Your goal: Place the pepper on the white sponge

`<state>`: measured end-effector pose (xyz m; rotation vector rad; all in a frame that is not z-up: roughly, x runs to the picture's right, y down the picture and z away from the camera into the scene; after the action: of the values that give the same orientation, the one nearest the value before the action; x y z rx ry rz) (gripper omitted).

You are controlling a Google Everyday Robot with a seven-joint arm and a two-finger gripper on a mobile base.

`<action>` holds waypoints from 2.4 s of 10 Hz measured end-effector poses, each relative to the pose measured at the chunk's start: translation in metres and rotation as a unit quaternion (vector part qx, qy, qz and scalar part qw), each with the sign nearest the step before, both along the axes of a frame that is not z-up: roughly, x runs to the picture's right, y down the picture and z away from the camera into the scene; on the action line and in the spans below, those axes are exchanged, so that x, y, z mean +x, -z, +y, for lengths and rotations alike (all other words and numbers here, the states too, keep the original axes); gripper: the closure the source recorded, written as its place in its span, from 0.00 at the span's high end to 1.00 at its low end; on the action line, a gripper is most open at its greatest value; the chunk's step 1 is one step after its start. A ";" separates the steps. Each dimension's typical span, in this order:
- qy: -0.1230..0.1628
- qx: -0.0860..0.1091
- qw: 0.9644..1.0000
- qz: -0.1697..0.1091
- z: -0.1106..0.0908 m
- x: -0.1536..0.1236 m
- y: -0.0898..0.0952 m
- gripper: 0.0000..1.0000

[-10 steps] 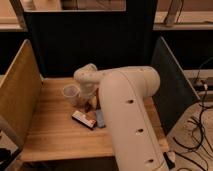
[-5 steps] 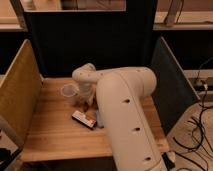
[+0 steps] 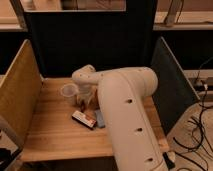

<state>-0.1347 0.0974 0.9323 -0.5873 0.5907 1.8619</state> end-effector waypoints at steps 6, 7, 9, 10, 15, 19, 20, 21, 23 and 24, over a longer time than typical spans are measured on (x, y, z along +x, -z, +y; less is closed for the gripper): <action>-0.027 0.058 0.998 0.011 -0.054 0.028 0.029 0.00; -0.028 0.060 0.998 0.018 -0.055 0.038 0.034 0.00; -0.029 0.057 0.997 0.039 -0.046 0.064 0.051 0.00; -0.030 0.056 0.997 0.046 -0.041 0.073 0.059 0.00; -0.015 0.056 0.996 0.064 -0.026 0.099 0.096 0.00; -0.014 0.055 0.996 0.063 -0.026 0.097 0.097 0.00; -0.014 0.055 0.996 0.063 -0.026 0.097 0.097 0.00; -0.014 0.055 0.996 0.063 -0.026 0.096 0.097 0.00; -0.014 0.055 0.996 0.063 -0.026 0.097 0.097 0.00; -0.014 0.055 0.996 0.063 -0.026 0.097 0.097 0.00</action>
<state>-0.0381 0.0717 0.8355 -0.4088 0.5608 1.9544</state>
